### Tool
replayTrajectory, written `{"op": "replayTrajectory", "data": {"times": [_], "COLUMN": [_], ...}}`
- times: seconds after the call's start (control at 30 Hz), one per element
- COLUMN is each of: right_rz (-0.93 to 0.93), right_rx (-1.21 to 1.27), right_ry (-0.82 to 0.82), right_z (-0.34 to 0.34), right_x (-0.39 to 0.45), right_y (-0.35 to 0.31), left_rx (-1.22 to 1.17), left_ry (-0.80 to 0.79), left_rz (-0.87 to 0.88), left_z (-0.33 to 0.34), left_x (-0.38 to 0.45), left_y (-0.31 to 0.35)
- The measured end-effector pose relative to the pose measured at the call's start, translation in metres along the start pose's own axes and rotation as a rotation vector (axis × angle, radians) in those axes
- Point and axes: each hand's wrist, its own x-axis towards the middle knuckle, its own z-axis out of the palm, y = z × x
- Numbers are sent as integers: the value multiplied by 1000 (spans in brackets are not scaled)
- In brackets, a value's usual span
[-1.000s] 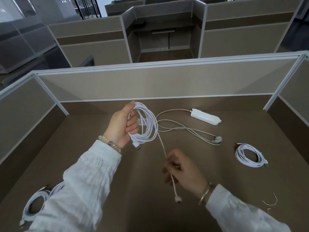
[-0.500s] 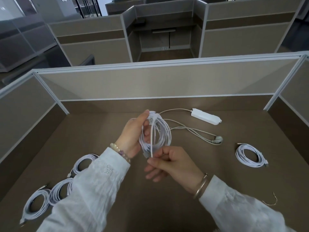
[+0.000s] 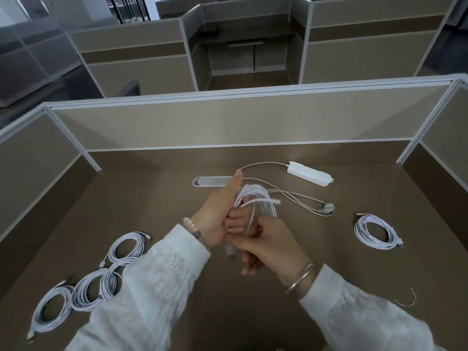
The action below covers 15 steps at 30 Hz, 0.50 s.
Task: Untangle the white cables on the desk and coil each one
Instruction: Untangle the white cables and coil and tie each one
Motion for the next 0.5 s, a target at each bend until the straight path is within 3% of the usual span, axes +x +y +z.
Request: {"op": "replayTrajectory", "data": {"times": [0.07,0.13,0.3,0.33,0.4,0.5], "right_rz": [-262,-411,-635,-668,-652,-300], "right_rx": [-446,-734,-941,-980,-948,-538], "right_ry": [131,231,511,502,306,-54], "right_z": [-16,-28,-35,-36,-39,-46], "right_x": [1,-1,-2,0,3,7], "right_y": [2,5,1,1,2,-3], "left_rx": [124,256,557,591,555,341], "left_ry": [-52,-58,-80,-94,-189,-433], "left_rz": [-108,-235,-322,-338,-410,-508], "left_z": [-3,-4,4,5,5,0], "left_x": [-1,-3,-4,-2,3,7], "left_y": [4,10,18,18,22,29]}}
